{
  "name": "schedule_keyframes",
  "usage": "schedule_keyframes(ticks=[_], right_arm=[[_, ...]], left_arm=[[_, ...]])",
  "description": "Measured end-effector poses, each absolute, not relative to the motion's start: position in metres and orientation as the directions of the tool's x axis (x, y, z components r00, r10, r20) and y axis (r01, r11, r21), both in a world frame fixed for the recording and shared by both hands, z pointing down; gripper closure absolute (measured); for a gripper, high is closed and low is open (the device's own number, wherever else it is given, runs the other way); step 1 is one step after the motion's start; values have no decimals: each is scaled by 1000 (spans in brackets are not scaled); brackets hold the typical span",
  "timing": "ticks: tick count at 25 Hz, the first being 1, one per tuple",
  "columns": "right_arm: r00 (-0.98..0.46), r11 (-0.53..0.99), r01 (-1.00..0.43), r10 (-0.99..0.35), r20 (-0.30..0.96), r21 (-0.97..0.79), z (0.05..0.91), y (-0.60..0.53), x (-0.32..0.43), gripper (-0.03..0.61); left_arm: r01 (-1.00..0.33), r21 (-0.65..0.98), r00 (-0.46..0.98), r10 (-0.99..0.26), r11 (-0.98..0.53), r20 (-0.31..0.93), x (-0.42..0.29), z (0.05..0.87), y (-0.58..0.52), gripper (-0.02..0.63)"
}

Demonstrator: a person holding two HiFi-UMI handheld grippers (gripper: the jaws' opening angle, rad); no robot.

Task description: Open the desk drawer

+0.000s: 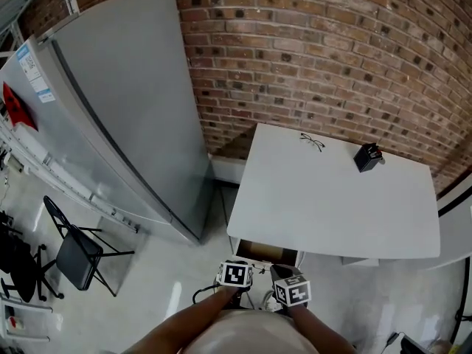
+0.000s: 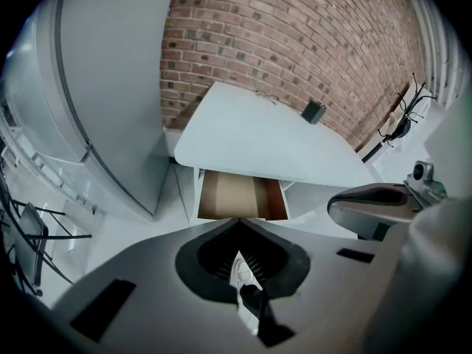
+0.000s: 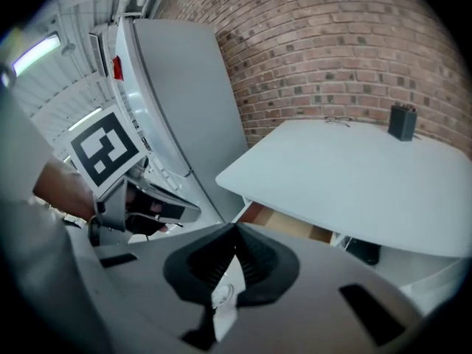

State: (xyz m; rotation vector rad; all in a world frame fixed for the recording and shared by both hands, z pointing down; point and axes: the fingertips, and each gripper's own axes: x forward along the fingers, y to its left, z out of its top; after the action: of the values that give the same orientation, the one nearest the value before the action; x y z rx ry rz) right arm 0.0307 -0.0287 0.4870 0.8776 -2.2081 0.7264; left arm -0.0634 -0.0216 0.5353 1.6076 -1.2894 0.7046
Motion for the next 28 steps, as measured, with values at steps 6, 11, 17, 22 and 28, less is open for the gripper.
schedule_keyframes(ticks=[6,11,17,22,28], right_arm=[[-578,623,-736,-375,725,-265,489,-28,30,563],[-586,650,-717,-366,723,-252,488,-21,30,563],[-571,627,-735,-370,733,-256,491,-23,47,563],[-575,634,-729,-363,733,-257,491,-25,49,563],[-584,642,-719,-352,732,-265,492,-26,47,563]], left_arm=[[-954,297,289,-414,-45,863,-56,534,-19,606],[-963,263,263,-385,-52,885,-62,546,-12,606],[-965,256,261,-383,-65,886,-51,555,-13,606],[-966,248,255,-378,-67,890,-48,553,-14,606],[-967,247,252,-382,-63,889,-49,552,-15,606]])
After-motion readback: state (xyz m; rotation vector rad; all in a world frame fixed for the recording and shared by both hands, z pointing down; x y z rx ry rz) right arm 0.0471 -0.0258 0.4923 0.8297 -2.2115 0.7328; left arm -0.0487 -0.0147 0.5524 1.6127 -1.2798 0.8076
